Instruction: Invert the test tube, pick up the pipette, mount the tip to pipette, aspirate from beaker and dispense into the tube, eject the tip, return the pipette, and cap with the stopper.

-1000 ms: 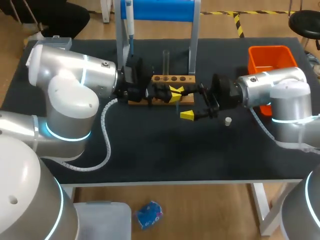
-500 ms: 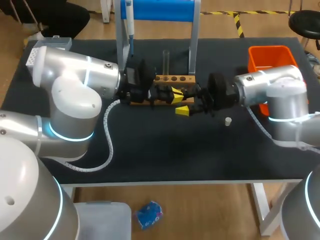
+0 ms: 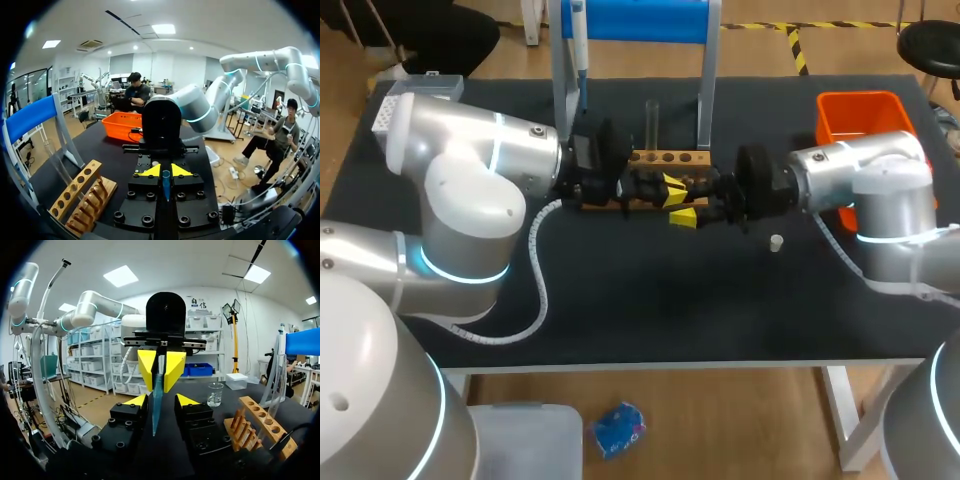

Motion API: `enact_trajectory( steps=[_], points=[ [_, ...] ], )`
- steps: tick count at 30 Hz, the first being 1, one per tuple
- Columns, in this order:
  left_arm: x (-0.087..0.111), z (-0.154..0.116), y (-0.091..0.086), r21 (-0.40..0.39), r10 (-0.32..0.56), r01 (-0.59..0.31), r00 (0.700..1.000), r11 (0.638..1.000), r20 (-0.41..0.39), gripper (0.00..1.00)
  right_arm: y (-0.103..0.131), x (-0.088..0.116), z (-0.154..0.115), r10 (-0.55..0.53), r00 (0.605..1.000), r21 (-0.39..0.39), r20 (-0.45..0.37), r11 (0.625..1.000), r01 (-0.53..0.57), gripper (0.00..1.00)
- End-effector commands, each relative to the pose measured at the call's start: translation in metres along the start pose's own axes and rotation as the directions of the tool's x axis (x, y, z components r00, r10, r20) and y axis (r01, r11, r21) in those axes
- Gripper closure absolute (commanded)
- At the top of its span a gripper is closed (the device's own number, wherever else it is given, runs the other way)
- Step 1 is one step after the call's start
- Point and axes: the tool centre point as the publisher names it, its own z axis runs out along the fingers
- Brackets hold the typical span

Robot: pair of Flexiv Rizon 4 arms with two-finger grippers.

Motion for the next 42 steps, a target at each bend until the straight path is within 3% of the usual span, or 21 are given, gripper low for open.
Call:
enact_trajectory(
  steps=[1,4,8,16,17,18,29,42],
  points=[
    [0.001,0.002,0.002,0.004,-0.001,0.001,1.000,1.000,0.005,1.00,0.000,0.001,-0.001,-0.001,1.000,-0.004,-0.003,1.000,0.001,0.67],
    [0.001,0.002,0.003,0.006,0.000,0.000,1.000,1.000,0.007,1.00,0.000,0.001,-0.001,-0.002,1.000,-0.004,-0.006,1.000,0.002,0.75],
    [0.001,0.001,0.003,0.007,-0.001,0.001,1.000,1.000,0.010,1.00,-0.001,0.004,0.000,-0.001,1.000,-0.006,-0.006,1.000,0.001,1.00],
    [0.000,0.000,0.003,0.026,0.003,-0.003,1.000,1.000,0.025,1.00,-0.001,0.002,-0.001,0.000,1.000,-0.006,-0.006,1.000,0.000,1.00],
    [0.000,-0.001,0.001,0.045,0.005,-0.007,0.999,0.999,0.037,0.62,-0.001,0.002,-0.001,0.000,1.000,-0.005,-0.007,1.000,0.000,1.00],
    [0.001,-0.003,0.000,0.052,0.008,-0.010,0.999,0.999,0.031,0.00,-0.001,0.002,-0.001,0.001,1.000,-0.004,-0.007,1.000,-0.001,1.00],
    [-0.017,-0.045,-0.027,0.035,0.067,-0.072,0.991,0.997,0.120,0.00,-0.009,0.011,-0.012,0.008,1.000,0.001,-0.003,1.000,-0.008,1.00],
    [-0.078,-0.089,-0.015,0.009,0.005,-0.008,0.969,1.000,0.248,0.00,-0.006,0.054,-0.055,-0.026,0.999,0.047,0.029,0.999,0.024,1.00]
  ],
)
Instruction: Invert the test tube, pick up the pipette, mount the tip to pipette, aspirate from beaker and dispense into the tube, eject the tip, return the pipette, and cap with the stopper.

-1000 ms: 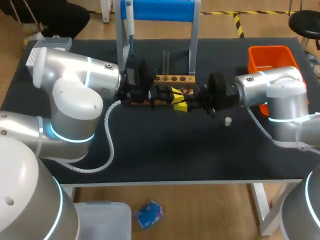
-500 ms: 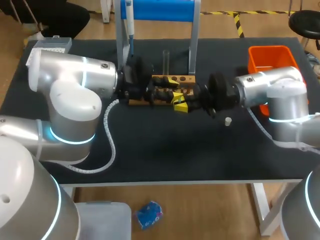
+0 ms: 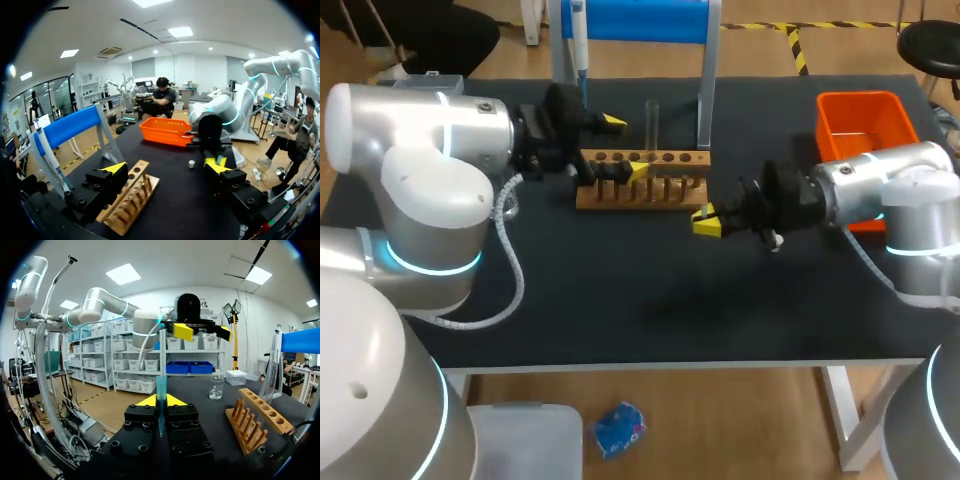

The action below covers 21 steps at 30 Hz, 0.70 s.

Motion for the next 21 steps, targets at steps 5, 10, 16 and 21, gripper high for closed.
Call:
enact_trajectory(
  steps=[5,10,16,21],
  points=[
    [-0.031,-0.011,0.002,0.021,-0.025,0.025,0.999,0.999,0.033,0.00,0.003,0.035,-0.034,-0.014,1.000,0.023,0.016,1.000,0.014,1.00],
    [-0.046,-0.017,0.008,0.084,-0.058,0.053,0.996,0.995,0.067,0.00,-0.002,0.041,-0.050,-0.026,0.999,0.004,0.024,1.000,0.026,1.00],
    [-0.046,-0.017,0.008,0.084,-0.058,0.053,0.996,0.995,0.067,0.00,-0.002,0.041,-0.057,-0.053,0.998,-0.020,0.039,0.998,0.054,1.00],
    [-0.046,-0.017,0.008,0.084,-0.058,0.053,0.996,0.995,0.067,0.00,-0.002,0.041,-0.057,-0.053,0.998,-0.020,0.039,0.998,0.054,1.00]
  ],
)
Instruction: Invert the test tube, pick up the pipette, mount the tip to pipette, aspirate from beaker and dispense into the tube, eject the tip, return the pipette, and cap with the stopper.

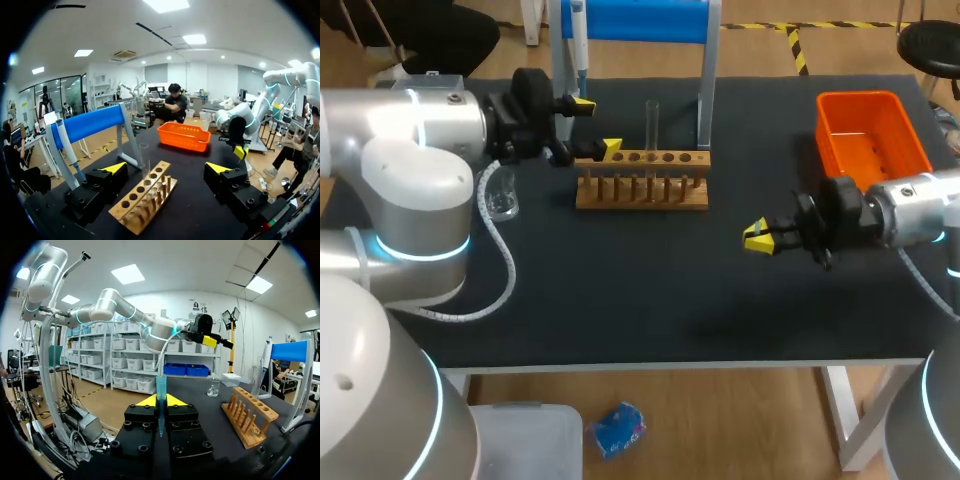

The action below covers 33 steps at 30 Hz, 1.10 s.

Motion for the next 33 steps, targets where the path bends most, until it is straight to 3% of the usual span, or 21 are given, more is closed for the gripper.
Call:
enact_trajectory(
  steps=[1,7,9,14,20,22,28,29,33],
  points=[
    [0.000,0.000,0.002,0.014,0.001,-0.001,1.000,1.000,-0.001,0.00,0.000,0.000,0.000,0.000,1.000,0.000,-0.002,1.000,0.000,1.00],
    [0.000,0.000,0.002,0.014,0.001,-0.001,1.000,1.000,-0.001,0.00,0.000,0.000,0.000,0.000,1.000,0.000,-0.002,1.000,0.000,1.00],
    [-0.015,0.002,-0.002,0.019,0.006,-0.008,0.995,1.000,0.095,0.00,0.000,0.000,0.000,0.000,1.000,0.000,-0.002,1.000,0.000,1.00],
    [-0.054,0.007,-0.013,0.083,-0.036,0.016,0.971,0.996,0.238,0.00,0.000,0.000,0.000,0.000,1.000,0.000,-0.002,1.000,0.000,1.00],
    [-0.095,0.015,-0.020,0.132,-0.078,0.028,0.917,0.991,0.391,0.00,0.000,0.000,0.000,0.000,1.000,0.000,-0.002,1.000,0.000,1.00],
    [-0.106,0.019,-0.022,0.116,-0.084,0.037,0.899,0.993,0.429,0.00,0.000,0.000,0.000,0.000,1.000,0.000,-0.002,1.000,0.000,1.00],
    [-0.136,0.027,-0.028,0.107,-0.121,0.072,0.805,0.992,0.580,0.00,0.000,0.000,0.000,0.000,1.000,0.000,-0.002,1.000,0.000,1.00],
    [-0.141,0.029,-0.026,0.099,-0.146,0.108,0.799,0.989,0.583,0.00,0.000,0.000,0.000,0.000,1.000,0.000,-0.002,1.000,0.000,1.00],
    [-0.141,0.029,-0.026,0.099,-0.146,0.108,0.799,0.989,0.583,0.00,0.000,0.000,0.000,0.000,1.000,0.000,-0.002,1.000,0.000,1.00]
  ],
)
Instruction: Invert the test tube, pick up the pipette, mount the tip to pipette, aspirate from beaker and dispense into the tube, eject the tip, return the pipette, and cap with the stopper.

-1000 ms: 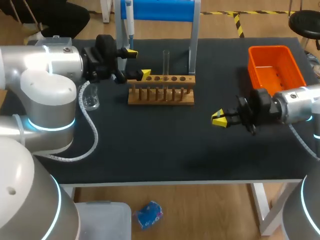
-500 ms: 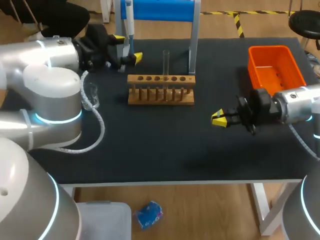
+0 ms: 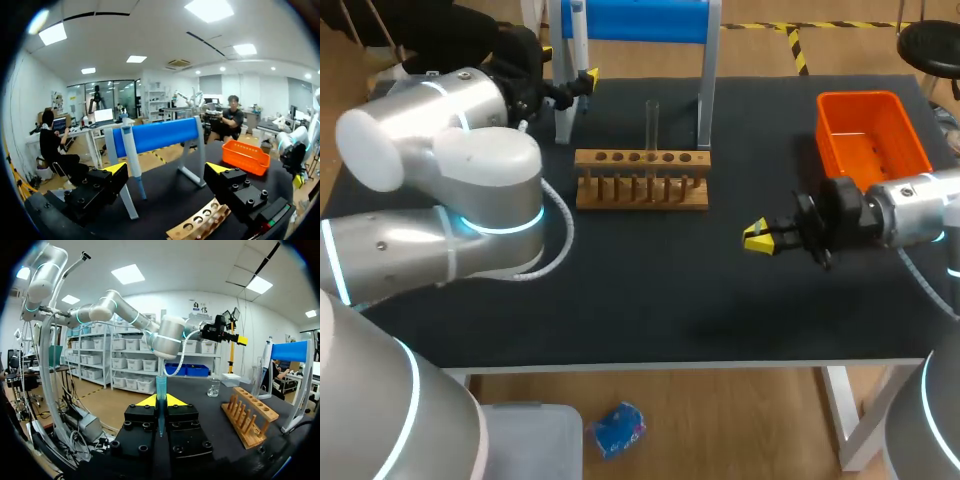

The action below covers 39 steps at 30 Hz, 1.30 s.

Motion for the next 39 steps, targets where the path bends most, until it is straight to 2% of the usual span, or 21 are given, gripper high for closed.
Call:
enact_trajectory(
  steps=[1,14,16,17,19,26,32,39],
  points=[
    [0.005,0.021,-0.003,-0.010,0.001,0.001,0.991,1.000,0.137,0.00,0.000,0.000,-0.001,0.000,1.000,0.000,-0.001,1.000,0.000,1.00],
    [0.005,0.021,-0.003,-0.010,0.001,0.001,0.991,1.000,0.137,0.00,0.000,0.000,-0.001,0.000,1.000,0.000,-0.001,1.000,0.000,1.00],
    [-0.002,0.027,-0.002,-0.024,0.019,-0.014,0.980,1.000,0.200,0.00,0.000,0.000,-0.001,0.000,1.000,0.000,-0.001,1.000,0.000,1.00],
    [-0.005,0.029,-0.003,-0.004,-0.019,0.020,0.978,1.000,0.207,0.00,0.000,0.000,-0.001,0.000,1.000,0.000,-0.001,1.000,0.000,1.00],
    [-0.010,0.034,-0.003,-0.007,-0.036,0.038,0.974,0.999,0.223,0.00,0.000,0.000,-0.001,0.000,1.000,0.000,-0.001,1.000,0.000,1.00],
    [-0.022,0.054,-0.006,0.006,-0.094,0.095,0.962,0.995,0.258,0.00,0.000,0.000,-0.001,0.000,1.000,0.000,-0.001,1.000,0.000,1.00],
    [-0.032,0.071,0.001,-0.003,-0.083,0.088,0.950,0.996,0.300,0.00,0.000,0.000,-0.001,0.000,1.000,0.000,-0.001,1.000,0.000,1.00],
    [-0.043,0.091,0.007,-0.009,-0.088,0.096,0.946,0.995,0.310,0.00,0.000,0.000,-0.001,0.000,1.000,0.000,-0.001,1.000,0.000,1.00]
  ],
)
